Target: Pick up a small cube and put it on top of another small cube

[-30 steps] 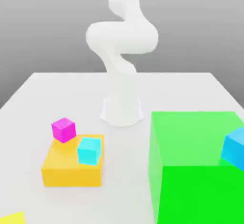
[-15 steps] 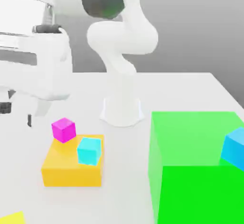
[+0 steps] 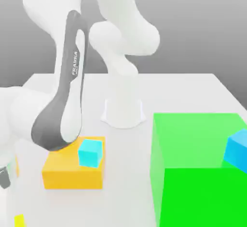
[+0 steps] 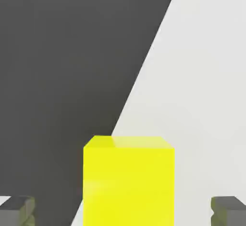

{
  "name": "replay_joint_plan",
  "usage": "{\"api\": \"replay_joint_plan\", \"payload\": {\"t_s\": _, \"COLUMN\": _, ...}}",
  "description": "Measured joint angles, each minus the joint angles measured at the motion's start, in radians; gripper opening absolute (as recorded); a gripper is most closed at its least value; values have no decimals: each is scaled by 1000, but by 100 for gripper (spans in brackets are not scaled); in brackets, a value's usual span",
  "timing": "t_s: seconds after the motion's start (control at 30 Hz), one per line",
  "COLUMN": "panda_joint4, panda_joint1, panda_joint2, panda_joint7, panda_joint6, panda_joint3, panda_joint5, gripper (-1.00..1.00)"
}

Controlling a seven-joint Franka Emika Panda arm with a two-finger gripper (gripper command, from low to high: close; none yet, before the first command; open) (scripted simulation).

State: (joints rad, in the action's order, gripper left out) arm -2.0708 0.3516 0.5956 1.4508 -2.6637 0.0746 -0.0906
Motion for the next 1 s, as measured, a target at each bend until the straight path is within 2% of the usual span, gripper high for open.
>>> {"api": "replay_joint_plan", "payload": {"t_s": 0.2, "panda_joint4": 3, "panda_joint1": 2, "panda_joint2": 14, "panda_joint7": -2, "panda_joint6": -12, "panda_joint3": -2, "panda_joint5": -3, "gripper": -100}}
{"api": "replay_joint_plan", "payload": {"t_s": 0.37, "panda_joint4": -30, "panda_joint1": -9, "panda_joint2": -118, "panda_joint7": 11, "panda_joint6": 87, "panda_joint3": 14, "panda_joint5": 13, "gripper": -100}}
{"api": "replay_joint_plan", "payload": {"t_s": 0.73, "panda_joint4": -336, "panda_joint1": -1, "panda_joint2": -515, "panda_joint7": 162, "panda_joint6": 177, "panda_joint3": 95, "panda_joint5": 84, "gripper": -100}}
{"api": "replay_joint_plan", "payload": {"t_s": 1.0, "panda_joint4": -566, "panda_joint1": 68, "panda_joint2": -809, "panda_joint7": 298, "panda_joint6": 237, "panda_joint3": 93, "panda_joint5": 159, "gripper": -100}}
